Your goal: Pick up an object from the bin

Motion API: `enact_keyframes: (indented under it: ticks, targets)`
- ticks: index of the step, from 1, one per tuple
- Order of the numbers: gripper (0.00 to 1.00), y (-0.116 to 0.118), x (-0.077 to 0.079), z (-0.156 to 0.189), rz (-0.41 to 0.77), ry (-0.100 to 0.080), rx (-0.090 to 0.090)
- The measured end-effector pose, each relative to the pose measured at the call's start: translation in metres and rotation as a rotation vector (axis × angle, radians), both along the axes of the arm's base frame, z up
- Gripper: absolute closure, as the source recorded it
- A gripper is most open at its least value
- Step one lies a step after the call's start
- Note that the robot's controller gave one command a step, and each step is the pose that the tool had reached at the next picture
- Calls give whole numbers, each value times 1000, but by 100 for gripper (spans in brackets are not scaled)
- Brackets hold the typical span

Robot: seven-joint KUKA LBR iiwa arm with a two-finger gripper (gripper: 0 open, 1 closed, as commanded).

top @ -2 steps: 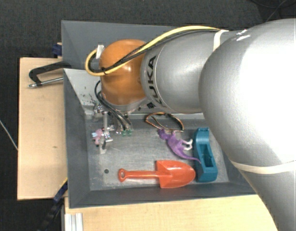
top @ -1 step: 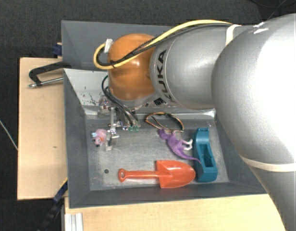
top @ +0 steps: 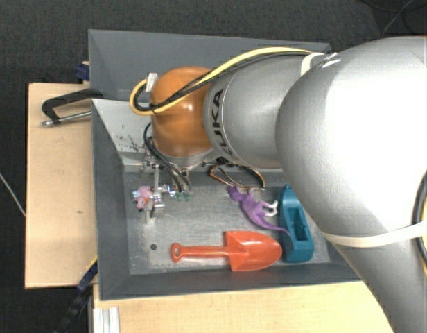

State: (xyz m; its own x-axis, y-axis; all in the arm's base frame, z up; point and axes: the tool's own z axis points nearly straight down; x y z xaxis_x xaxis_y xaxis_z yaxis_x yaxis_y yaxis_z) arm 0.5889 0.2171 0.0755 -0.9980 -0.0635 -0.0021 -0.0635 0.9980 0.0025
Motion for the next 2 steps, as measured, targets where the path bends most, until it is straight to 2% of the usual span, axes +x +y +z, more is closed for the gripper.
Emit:
enact_keyframes:
  ticks: [1,2]
  targets:
    - [100,0,-1,6,-4,-2,1]
    - [100,0,-1,6,-4,-2,1]
